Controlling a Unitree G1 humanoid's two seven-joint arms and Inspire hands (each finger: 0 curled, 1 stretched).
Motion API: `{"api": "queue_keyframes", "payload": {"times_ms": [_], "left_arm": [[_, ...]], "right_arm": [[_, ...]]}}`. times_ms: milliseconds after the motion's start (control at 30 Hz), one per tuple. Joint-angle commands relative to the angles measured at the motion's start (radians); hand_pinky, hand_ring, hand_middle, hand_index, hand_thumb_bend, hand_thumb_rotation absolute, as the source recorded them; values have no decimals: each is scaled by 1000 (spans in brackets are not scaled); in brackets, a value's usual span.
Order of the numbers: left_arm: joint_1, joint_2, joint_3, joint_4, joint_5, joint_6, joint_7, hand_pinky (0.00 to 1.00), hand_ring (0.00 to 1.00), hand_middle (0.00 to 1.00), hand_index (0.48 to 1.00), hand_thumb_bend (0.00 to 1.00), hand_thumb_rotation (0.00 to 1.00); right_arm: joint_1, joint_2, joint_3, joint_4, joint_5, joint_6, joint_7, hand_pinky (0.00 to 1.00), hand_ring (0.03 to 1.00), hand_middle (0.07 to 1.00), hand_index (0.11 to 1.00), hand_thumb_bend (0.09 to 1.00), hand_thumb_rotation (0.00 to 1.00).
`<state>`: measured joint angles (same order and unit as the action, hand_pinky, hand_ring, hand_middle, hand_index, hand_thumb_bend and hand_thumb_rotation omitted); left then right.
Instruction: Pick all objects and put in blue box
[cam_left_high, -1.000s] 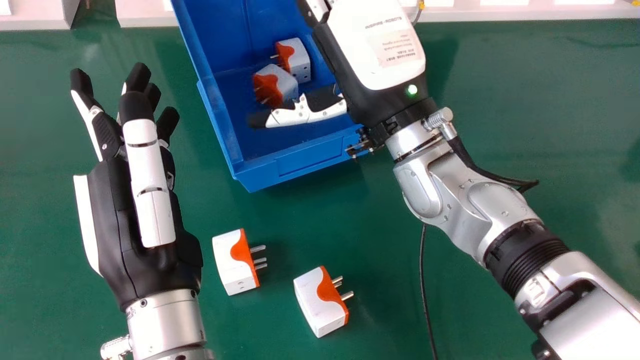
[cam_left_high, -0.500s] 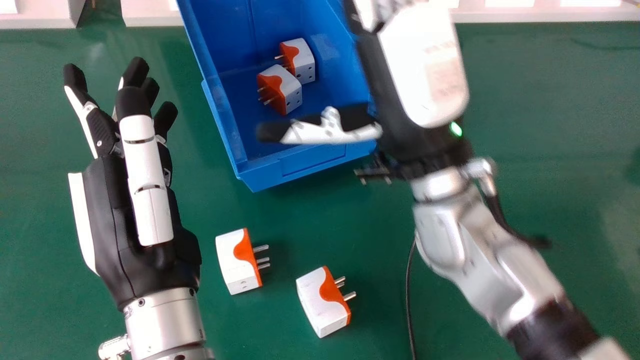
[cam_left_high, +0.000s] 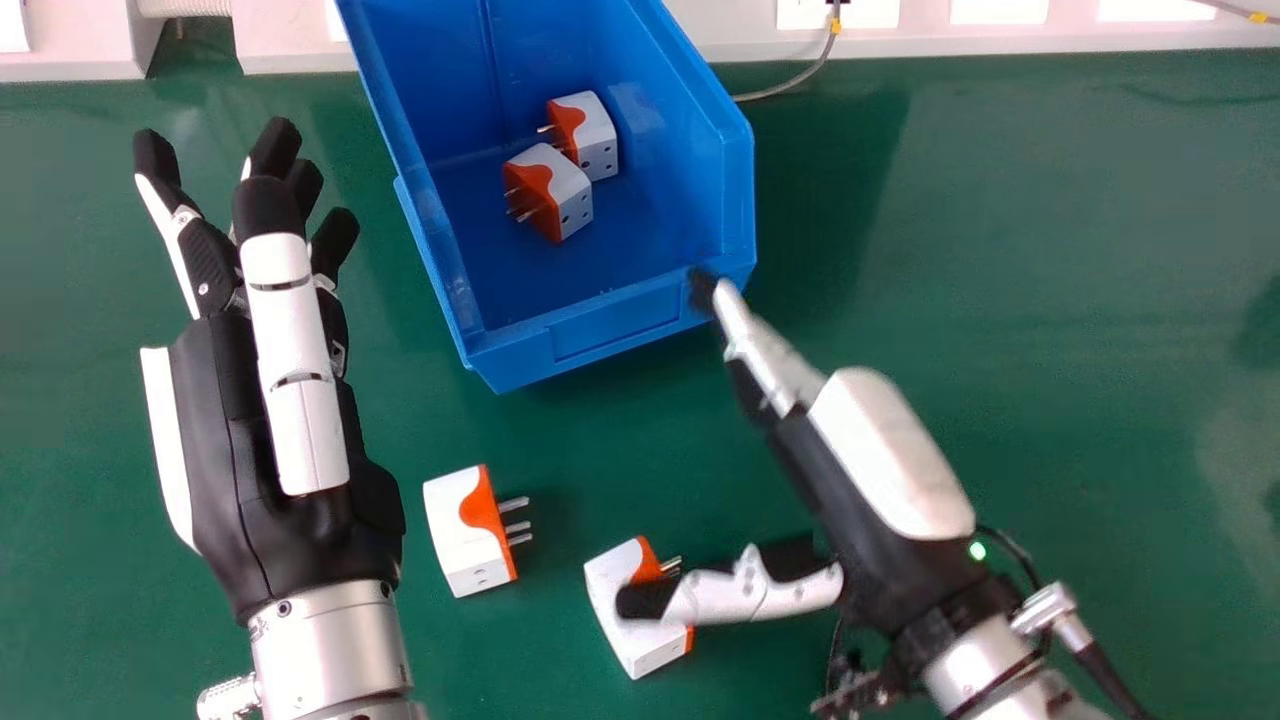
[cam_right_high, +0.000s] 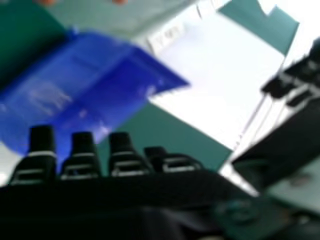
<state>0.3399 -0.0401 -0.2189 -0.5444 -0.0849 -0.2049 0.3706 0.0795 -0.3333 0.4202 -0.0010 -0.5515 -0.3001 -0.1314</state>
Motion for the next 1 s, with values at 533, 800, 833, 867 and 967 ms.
{"api": "queue_keyframes", "payload": {"times_ms": [533,800,833,867,967], "left_arm": [[11,-67,-20,-43,12,7,0,898,937,934,914,585,834],[18,-65,-17,-55,3,18,-2,910,945,940,923,590,827],[20,-67,-18,-57,2,21,0,909,945,940,923,591,827],[20,-69,-19,-59,3,22,2,906,943,940,921,595,825],[22,-68,-19,-60,6,22,2,902,940,939,918,598,822]], "right_arm": [[-101,82,31,367,-23,-195,-64,866,940,952,954,1000,719],[-158,105,9,533,-42,-292,-204,710,811,842,810,811,93],[-165,108,8,549,-56,-302,-234,689,789,824,795,799,74],[-170,110,7,561,-68,-305,-259,630,731,775,754,767,38],[-173,116,10,569,-103,-268,-299,527,633,707,698,682,12]]}}
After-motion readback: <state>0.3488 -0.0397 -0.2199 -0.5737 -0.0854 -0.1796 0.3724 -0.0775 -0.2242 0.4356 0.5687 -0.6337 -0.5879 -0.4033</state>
